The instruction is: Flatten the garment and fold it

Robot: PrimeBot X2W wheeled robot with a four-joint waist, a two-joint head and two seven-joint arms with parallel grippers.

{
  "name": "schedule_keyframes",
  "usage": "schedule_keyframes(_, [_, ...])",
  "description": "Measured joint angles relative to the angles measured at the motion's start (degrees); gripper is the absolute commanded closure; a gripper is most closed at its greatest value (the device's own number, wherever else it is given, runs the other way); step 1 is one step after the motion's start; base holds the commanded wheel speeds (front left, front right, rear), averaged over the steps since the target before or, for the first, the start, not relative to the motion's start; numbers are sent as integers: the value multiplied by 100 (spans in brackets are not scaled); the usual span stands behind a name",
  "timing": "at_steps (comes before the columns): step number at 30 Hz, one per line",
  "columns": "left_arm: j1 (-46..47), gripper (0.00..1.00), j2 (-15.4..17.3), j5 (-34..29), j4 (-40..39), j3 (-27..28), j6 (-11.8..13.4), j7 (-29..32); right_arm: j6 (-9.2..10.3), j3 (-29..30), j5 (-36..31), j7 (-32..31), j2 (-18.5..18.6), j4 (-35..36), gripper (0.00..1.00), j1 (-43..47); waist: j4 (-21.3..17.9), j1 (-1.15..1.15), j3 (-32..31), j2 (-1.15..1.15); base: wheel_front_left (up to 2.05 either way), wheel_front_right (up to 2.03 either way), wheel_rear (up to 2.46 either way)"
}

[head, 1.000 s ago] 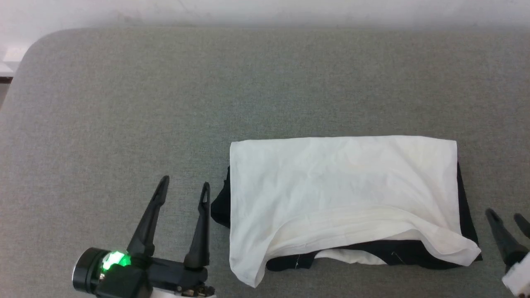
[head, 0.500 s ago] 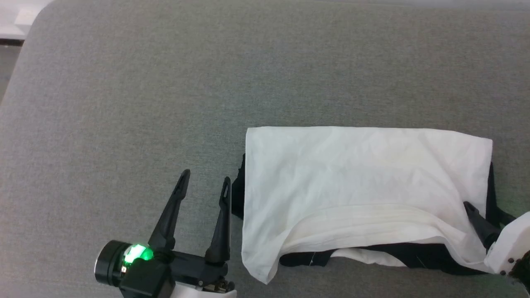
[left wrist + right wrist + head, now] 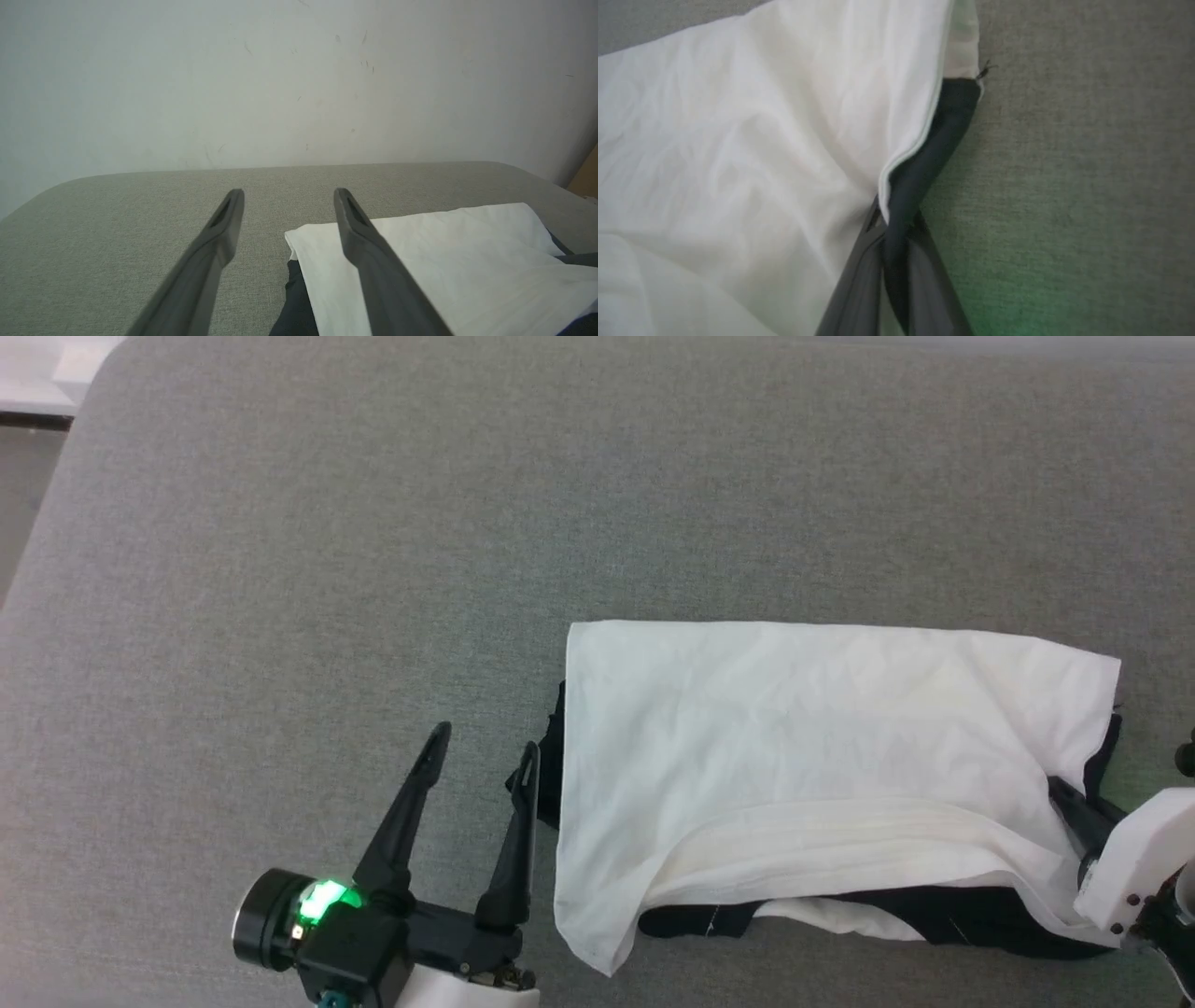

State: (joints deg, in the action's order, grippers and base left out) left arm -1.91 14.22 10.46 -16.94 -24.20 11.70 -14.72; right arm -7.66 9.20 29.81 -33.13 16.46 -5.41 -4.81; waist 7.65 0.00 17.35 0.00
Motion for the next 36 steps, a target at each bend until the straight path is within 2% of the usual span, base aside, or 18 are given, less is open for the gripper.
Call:
schedule_keyframes(4, [-4, 0, 26, 13, 96, 5, -3, 1, -2, 347, -224, 147, -58, -189, 100, -70, -49, 0, -161, 0, 0, 0, 0])
schedule_keyframes(11, [-44, 0, 55, 74, 159, -11, -12, 9, 4, 1548, -845, 366, 366, -538, 100, -74, -126, -1, -399, 0, 0, 0, 0])
schedule_keyframes(15, [-48, 0, 83, 116, 189, -8, -14, 27, 5, 1819, -1021, 446, 495, -603, 100, -86, -135, -1, -470, 0, 0, 0, 0])
schedule_keyframes(19, [-71, 0, 88, 177, 231, -12, -26, 59, 7, 1528, -855, 365, 293, -367, 100, -98, -168, -1, -535, 0, 0, 0, 0])
schedule_keyframes(26, [-134, 0, 83, 276, 334, -37, -58, 58, 12, 520, -232, -119, -63, 527, 100, -31, -261, -1, -684, 0, 0, 0, 0])
schedule_keyframes(31, [-134, 0, 74, 323, 400, -77, -108, 58, 12, -115, -135, -444, -227, 1200, 100, 37, -269, -1, -772, 0, 0, 0, 0])
schedule_keyframes(36, [-133, 0, 55, 370, 469, -135, -160, 57, 12, -672, -108, -682, -392, 1494, 100, -19, -190, -1, -775, 0, 0, 0, 0])
